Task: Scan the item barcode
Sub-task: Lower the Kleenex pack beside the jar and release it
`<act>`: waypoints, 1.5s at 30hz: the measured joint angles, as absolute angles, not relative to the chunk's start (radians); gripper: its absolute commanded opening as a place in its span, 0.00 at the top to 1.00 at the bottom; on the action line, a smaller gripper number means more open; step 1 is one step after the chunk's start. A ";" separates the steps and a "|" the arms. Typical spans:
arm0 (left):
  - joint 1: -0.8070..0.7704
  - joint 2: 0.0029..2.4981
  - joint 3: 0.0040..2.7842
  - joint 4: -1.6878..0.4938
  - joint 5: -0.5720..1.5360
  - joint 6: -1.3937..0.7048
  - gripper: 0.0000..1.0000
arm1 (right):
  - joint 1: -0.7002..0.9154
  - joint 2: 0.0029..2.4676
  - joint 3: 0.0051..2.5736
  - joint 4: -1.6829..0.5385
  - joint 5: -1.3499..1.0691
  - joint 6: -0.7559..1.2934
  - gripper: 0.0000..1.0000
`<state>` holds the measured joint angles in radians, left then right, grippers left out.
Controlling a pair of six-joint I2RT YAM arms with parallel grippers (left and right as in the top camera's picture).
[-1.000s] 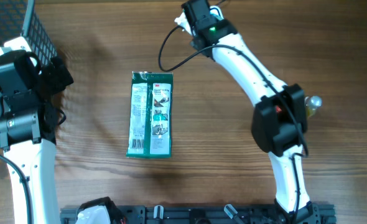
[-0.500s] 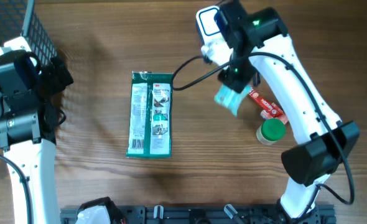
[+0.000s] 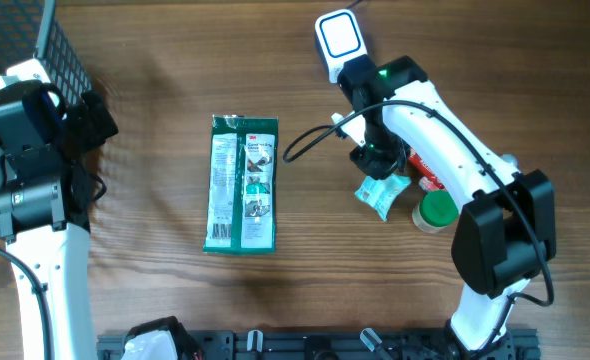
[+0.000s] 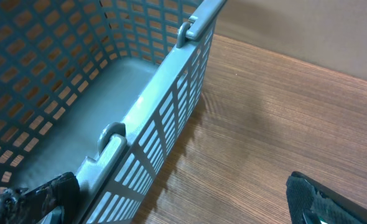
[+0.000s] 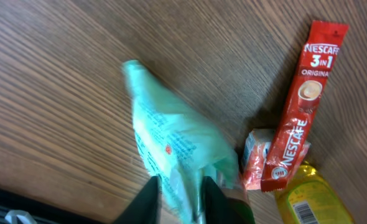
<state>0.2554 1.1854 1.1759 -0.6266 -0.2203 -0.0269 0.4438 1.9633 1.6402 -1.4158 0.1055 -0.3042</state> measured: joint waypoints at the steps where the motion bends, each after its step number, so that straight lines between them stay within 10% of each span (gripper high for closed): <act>1: 0.255 1.185 1.176 -0.627 -0.220 -0.027 0.00 | 0.444 1.964 1.639 -1.414 0.107 -0.298 0.55; 16: 0.255 1.185 1.176 -0.627 -0.221 -0.027 0.00 | 0.443 1.963 1.599 -1.093 -0.095 0.179 0.44; 17: 0.255 1.185 1.176 -0.627 -0.220 -0.027 0.00 | 0.443 1.963 1.580 -1.074 -0.105 0.219 0.38; 18: 0.255 1.185 1.176 -0.627 -0.221 -0.027 0.00 | 0.443 1.963 1.557 -1.057 -0.113 0.253 0.07; 21: 0.255 1.185 1.176 -0.627 -0.220 -0.027 0.00 | 0.443 1.963 1.480 -1.000 -0.130 0.365 0.00; 28: 0.255 1.185 1.176 -0.627 -0.221 -0.027 0.00 | 0.443 1.963 1.312 -0.892 -0.129 0.521 0.54; 45: 0.255 1.185 1.176 -0.627 -0.220 -0.027 0.00 | 0.447 1.959 1.256 -1.065 0.220 0.638 0.65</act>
